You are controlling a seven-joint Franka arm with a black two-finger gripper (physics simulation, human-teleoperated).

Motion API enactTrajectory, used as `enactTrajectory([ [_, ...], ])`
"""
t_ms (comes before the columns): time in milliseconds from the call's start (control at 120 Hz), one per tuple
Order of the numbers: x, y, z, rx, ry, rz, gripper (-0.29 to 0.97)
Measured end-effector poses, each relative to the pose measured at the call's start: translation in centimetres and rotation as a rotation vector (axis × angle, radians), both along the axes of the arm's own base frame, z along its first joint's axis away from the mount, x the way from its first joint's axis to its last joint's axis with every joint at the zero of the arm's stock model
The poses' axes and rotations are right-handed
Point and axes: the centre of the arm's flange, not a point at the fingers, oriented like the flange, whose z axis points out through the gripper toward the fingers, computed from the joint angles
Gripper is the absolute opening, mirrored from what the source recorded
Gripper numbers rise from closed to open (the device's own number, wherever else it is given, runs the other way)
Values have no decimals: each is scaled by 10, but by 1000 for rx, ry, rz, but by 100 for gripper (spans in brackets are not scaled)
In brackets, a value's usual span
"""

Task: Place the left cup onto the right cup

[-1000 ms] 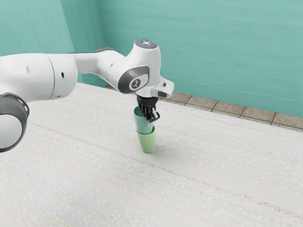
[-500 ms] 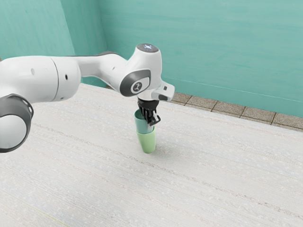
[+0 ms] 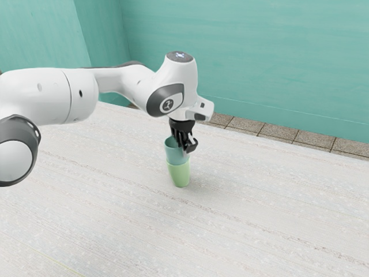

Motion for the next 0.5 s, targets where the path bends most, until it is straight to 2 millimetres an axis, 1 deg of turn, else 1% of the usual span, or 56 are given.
enactTrajectory([
  [200,-1,-1,8,1,-6,0,25],
  [500,-7,-4,36,5,-28,-2,33],
])
